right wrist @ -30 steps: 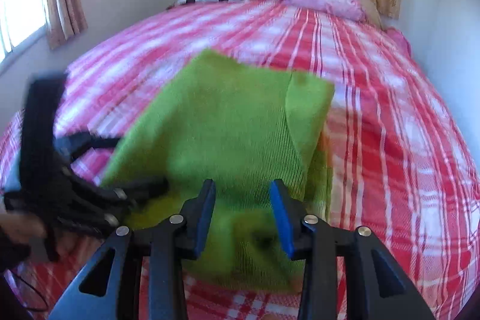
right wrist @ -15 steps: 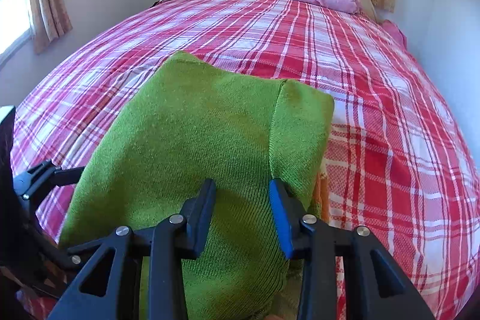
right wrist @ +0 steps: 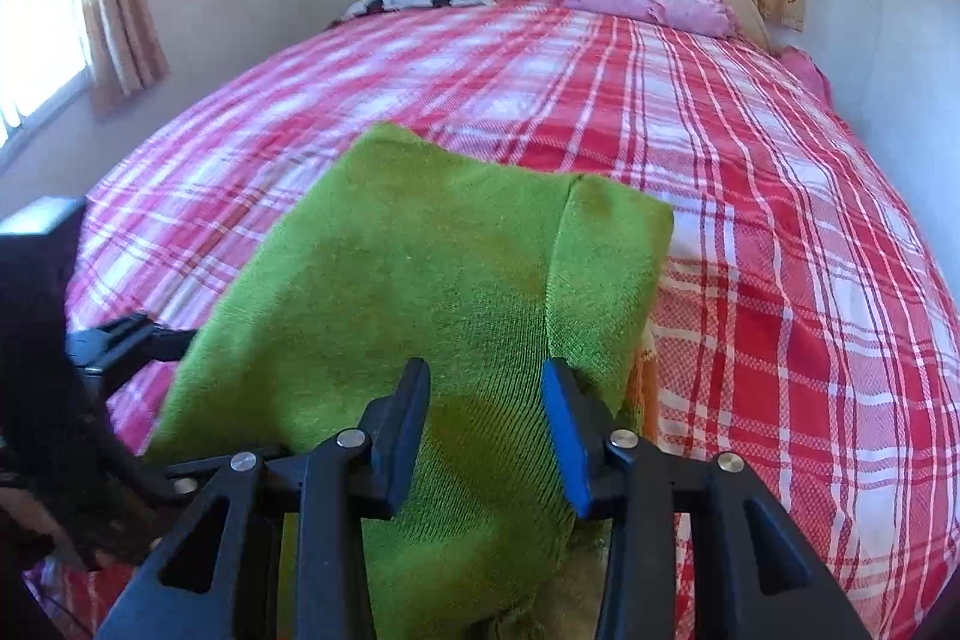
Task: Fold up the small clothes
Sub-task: 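Grasp the striped-sleeve edge of the green bundle with the right tool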
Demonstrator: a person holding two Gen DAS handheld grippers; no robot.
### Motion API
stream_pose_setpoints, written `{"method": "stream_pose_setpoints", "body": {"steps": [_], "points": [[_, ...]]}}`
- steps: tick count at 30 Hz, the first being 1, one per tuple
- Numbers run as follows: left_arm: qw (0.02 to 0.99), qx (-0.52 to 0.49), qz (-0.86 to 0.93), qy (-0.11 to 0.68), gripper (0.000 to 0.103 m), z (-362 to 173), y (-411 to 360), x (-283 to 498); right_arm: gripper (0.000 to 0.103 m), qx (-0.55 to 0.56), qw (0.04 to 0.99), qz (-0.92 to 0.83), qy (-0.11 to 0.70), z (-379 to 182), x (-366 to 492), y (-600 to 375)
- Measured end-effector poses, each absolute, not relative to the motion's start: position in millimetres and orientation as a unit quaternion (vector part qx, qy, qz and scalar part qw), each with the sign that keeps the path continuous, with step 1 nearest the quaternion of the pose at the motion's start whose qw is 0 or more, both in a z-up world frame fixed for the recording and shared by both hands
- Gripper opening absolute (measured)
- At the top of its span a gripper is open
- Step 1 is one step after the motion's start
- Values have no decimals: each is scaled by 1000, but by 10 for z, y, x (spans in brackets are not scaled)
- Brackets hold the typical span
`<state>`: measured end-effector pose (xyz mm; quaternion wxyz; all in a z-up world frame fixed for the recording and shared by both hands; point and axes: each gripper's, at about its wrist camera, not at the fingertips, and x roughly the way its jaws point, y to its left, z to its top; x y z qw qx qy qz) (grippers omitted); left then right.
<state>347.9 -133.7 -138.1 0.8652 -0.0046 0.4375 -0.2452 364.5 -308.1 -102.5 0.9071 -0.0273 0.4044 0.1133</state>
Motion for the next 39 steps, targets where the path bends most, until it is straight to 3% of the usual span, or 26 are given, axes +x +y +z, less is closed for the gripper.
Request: {"method": "stream_pose_setpoints", "body": {"steps": [5,19,39], "points": [[865,-10,-251,435,103,-1388,-1332,3462,57,30,920,115,374,-815,3624,-3401],[865,-13,-252,433,103,-1399,-1334,3433,65,270,847,149,434,-1288,4259,-4294],[864,-7,-257,432,103,-1426,-1341,3469,66,266,842,194,428,-1615,4724,-3982]]}}
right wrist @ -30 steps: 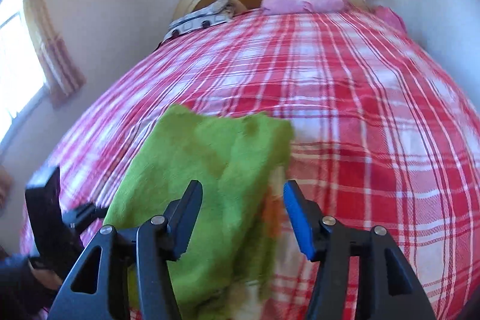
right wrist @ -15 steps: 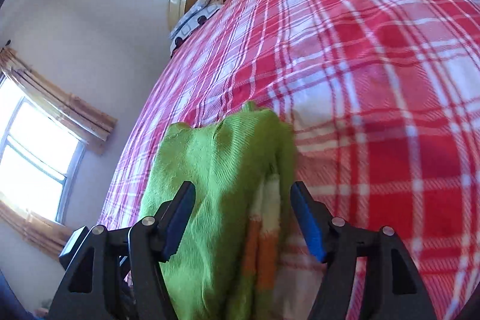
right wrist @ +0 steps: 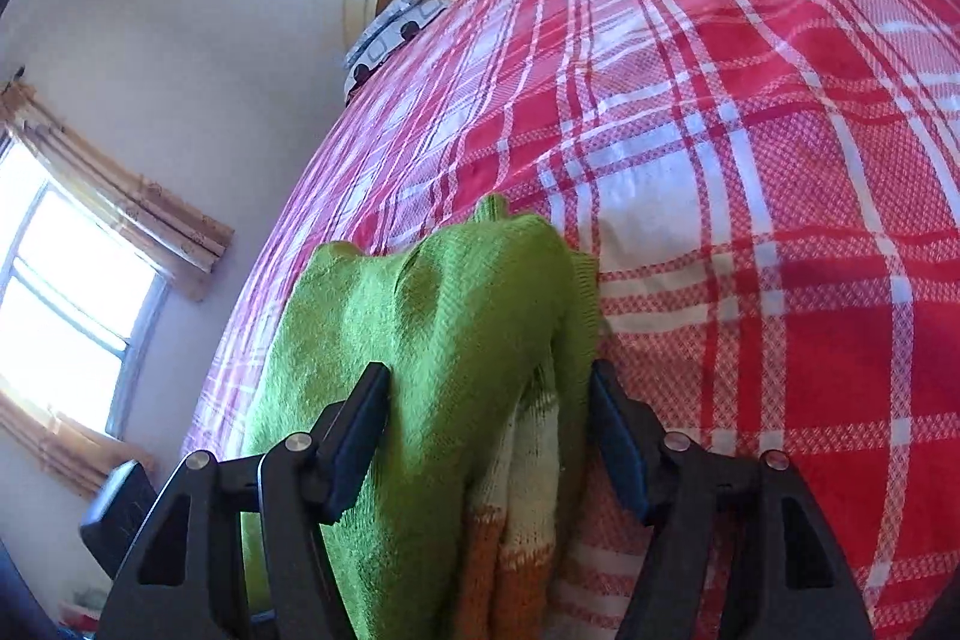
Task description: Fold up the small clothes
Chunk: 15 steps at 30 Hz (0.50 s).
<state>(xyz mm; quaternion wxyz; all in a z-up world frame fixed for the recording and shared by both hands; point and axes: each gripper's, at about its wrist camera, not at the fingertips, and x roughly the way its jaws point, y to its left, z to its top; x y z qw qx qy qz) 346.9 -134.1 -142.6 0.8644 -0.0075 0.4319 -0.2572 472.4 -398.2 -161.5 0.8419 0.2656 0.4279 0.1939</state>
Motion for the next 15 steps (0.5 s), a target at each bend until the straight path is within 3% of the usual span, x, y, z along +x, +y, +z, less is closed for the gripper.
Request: {"method": "stream_pose_setpoints", "body": {"steps": [6,15], "points": [[865,-7,-259,430,103,-1423,-1335,3460,49,258,851,183,419,-1628,4627,-3967],[862,1,-267,431,103,-1419,-1378,3461,47,231,861,180,416,-1622,4608,-3892]]}}
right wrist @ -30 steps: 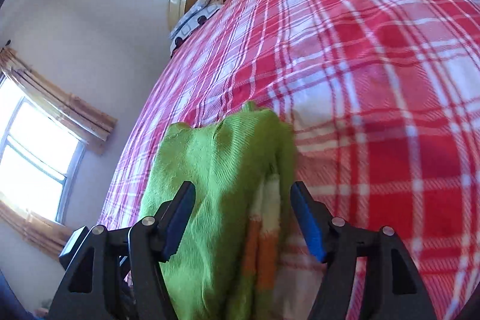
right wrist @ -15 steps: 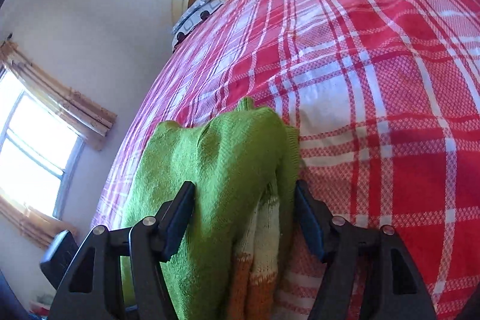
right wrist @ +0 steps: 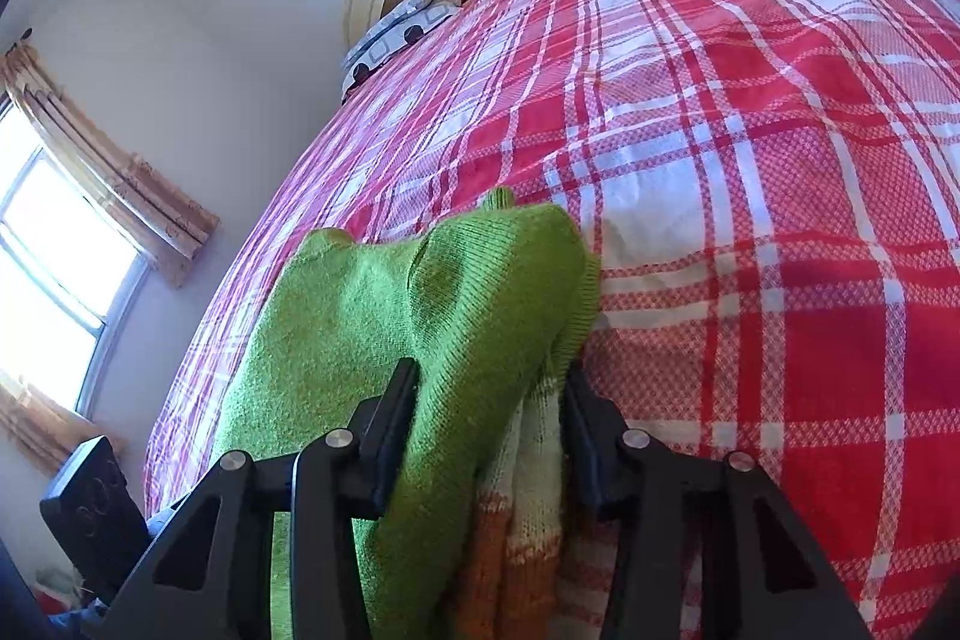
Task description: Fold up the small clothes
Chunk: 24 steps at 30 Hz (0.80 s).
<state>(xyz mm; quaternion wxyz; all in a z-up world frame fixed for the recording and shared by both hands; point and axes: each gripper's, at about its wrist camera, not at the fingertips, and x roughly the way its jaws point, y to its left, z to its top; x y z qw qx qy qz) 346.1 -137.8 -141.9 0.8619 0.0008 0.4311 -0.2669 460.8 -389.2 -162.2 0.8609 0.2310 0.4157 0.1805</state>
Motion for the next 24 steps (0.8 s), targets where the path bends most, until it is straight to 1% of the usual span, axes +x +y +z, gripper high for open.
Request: {"method": "stream_pose_setpoints", "body": {"steps": [3,4,5,6,7,9,11,12,14,21,24], "points": [[862,5,-268,430,103,-1413,-1388,3453,47,235,859,179,417,-1630,4608,-3901],[862,7,-270,428,100,-1407,-1394,3441,46,229,862,175,417,-1620,4594,-3885],[863,9,-274,425,94,-1399,-1399,3424,45,221,866,171,415,-1605,4578,-3859],[862,12,-282,421,90,-1387,-1410,3391,41,210,871,167,412,-1585,4555,-3828],[862,17,-288,417,83,-1375,-1430,3361,38,198,877,169,403,-1553,4513,-3786],[864,25,-286,414,81,-1370,-1445,3335,35,190,885,176,387,-1514,4443,-3766],[863,23,-288,414,79,-1371,-1443,3340,34,191,886,180,382,-1507,4420,-3777],[862,21,-289,415,78,-1368,-1439,3341,34,191,886,178,383,-1511,4421,-3776],[862,23,-294,412,72,-1357,-1441,3326,34,185,888,174,383,-1509,4420,-3758],[865,30,-291,407,70,-1340,-1460,3295,33,189,885,171,388,-1508,4409,-3751],[865,30,-291,407,65,-1321,-1458,3267,33,177,889,162,390,-1491,4400,-3720]]}}
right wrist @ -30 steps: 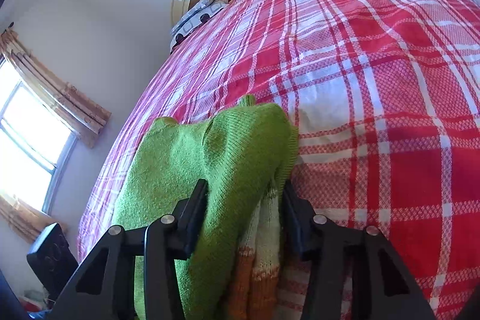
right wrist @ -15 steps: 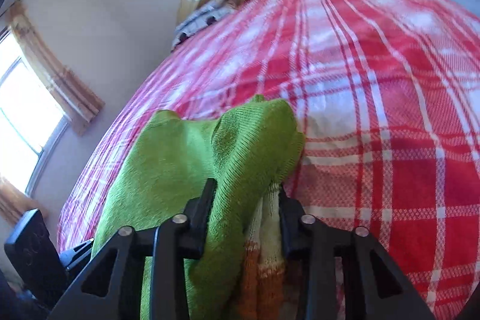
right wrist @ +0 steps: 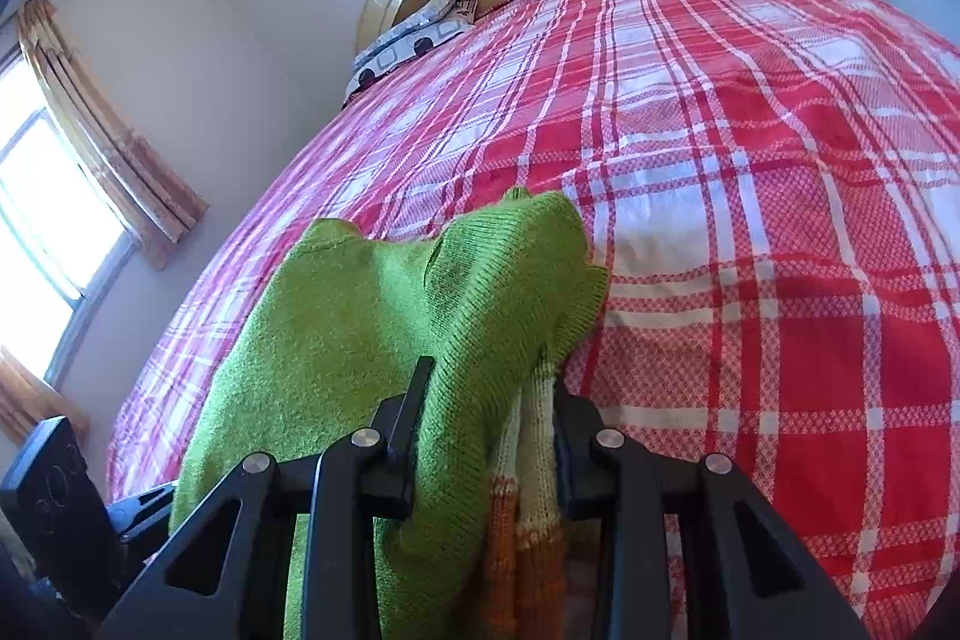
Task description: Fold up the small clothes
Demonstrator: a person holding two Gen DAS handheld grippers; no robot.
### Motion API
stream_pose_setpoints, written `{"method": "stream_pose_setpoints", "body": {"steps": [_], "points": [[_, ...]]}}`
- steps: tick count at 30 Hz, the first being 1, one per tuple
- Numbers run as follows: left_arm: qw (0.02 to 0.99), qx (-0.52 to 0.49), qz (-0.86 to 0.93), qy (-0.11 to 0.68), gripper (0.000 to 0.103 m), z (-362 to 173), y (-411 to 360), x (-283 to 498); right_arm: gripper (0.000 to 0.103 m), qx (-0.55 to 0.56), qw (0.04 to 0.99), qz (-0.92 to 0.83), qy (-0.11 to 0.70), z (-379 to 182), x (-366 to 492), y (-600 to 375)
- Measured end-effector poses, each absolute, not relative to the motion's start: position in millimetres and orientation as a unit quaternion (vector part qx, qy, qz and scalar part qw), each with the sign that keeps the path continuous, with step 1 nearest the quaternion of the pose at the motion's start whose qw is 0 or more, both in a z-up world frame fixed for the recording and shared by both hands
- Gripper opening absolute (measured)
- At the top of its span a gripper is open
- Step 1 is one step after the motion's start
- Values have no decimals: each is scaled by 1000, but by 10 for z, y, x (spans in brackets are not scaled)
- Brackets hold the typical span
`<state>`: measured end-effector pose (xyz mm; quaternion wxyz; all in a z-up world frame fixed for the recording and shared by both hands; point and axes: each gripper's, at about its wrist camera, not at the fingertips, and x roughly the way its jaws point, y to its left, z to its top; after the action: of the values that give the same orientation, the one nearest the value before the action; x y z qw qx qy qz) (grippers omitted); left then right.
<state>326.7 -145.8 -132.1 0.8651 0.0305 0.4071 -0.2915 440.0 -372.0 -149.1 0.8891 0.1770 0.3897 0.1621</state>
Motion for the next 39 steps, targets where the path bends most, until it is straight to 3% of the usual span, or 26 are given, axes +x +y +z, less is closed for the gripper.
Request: {"method": "stream_pose_setpoints", "body": {"steps": [4,8,11,22,39], "points": [[863,22,-283,417,60,-1310,-1458,3260,33,164,894,147,389,-1451,4341,-3670],[867,14,-281,412,40,-1221,-1409,3210,30,155,900,145,380,-1348,4241,-3589],[861,1,-284,422,35,-1169,-1349,3190,29,156,903,155,370,-1232,4132,-3509],[870,-8,-272,410,32,-946,-915,2738,29,144,902,198,356,-911,3719,-2939],[905,-25,-190,380,31,-773,94,2168,29,119,877,296,360,-850,3495,-1588]]}}
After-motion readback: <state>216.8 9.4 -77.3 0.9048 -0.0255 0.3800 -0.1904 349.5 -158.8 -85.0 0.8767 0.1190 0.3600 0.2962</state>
